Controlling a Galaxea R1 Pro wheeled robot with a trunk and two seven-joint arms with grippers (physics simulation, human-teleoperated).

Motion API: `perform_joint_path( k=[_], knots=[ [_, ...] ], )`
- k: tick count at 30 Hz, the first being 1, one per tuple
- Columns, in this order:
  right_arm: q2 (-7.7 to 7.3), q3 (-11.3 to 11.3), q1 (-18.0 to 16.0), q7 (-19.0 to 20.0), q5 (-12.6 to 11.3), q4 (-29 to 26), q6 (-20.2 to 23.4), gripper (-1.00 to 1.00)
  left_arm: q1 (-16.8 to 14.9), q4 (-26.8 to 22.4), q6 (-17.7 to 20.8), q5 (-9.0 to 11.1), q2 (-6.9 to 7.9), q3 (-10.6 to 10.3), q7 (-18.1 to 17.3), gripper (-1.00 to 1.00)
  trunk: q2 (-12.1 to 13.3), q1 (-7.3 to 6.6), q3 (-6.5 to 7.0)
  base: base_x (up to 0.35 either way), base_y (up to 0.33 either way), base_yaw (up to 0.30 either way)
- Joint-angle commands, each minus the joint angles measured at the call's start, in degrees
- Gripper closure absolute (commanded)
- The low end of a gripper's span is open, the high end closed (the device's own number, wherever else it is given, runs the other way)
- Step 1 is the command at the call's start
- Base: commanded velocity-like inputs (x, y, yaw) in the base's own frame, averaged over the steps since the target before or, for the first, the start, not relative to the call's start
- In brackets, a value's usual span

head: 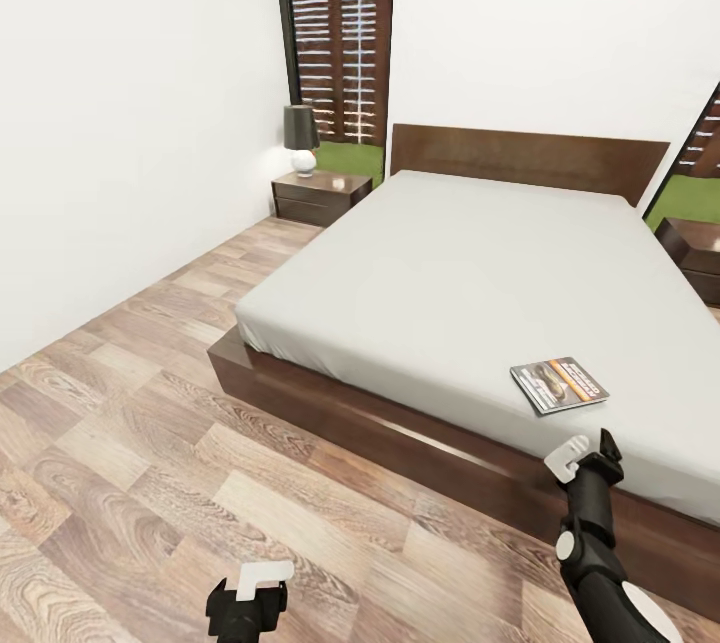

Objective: In the bedroom, move the book from the bed onto either nightstand, and place the two sandals side by side next to the bed.

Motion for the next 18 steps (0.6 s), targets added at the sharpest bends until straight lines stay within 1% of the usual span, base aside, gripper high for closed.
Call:
perform_joint_path(
  k=[1, 5, 8, 9, 11, 13, 16, 18],
  knots=[
    [0.02, 0.21, -0.02, -0.42, 0.61, -0.22, 0.49, -1.0, -0.05, -0.11, 0.29, 0.27, 0.08, -0.29, 0.48, -1.0, -0.02, -0.01, -0.05, 0.0, 0.0, 0.0],
    [0.05, 1.49, -0.03, -2.24, 0.69, -0.29, -0.13, -1.0, -0.05, -0.11, 0.29, 0.27, 0.1, -0.28, 0.48, -1.0, -0.02, -0.01, -0.05, 0.0, 0.0, 0.0],
    [0.05, 3.4, -0.03, -3.59, 0.99, -0.19, -0.47, -1.0, -0.05, -0.11, 0.29, 0.27, 0.09, -0.31, 0.48, -1.0, -0.02, -0.01, -0.05, 0.0, 0.0, 0.0],
    [0.05, 4.53, -0.03, -4.04, 1.19, -0.16, -0.56, -1.0, -0.05, -0.11, 0.3, 0.27, 0.09, -0.31, 0.47, -1.0, -0.02, -0.01, -0.05, 0.0, 0.0, 0.0],
    [0.05, 6.01, -0.03, -4.45, 1.48, -0.08, -0.54, -1.0, -0.05, -0.09, 0.29, 0.27, 0.08, -0.34, 0.47, -1.0, -0.02, -0.01, -0.05, 0.0, 0.0, 0.0],
    [0.07, 6.89, -0.03, -4.66, 1.7, 0.04, -0.46, -1.0, -0.05, -0.09, 0.29, 0.27, 0.11, -0.31, 0.47, -1.0, -0.02, -0.01, -0.05, 0.0, 0.0, 0.0],
    [0.07, 7.44, -0.03, -4.79, 1.84, 0.14, -0.4, -1.0, -0.05, -0.07, 0.31, 0.27, 0.12, -0.29, 0.48, -1.0, -0.02, -0.01, -0.05, 0.058, 0.0, 0.0],
    [0.07, 7.62, -0.03, -4.83, 1.89, 0.17, -0.35, -1.0, -0.05, -0.09, 0.31, 0.27, 0.1, -0.31, 0.5, -1.0, -0.02, -0.01, -0.05, 0.196, 0.0, 0.0]
  ],
)
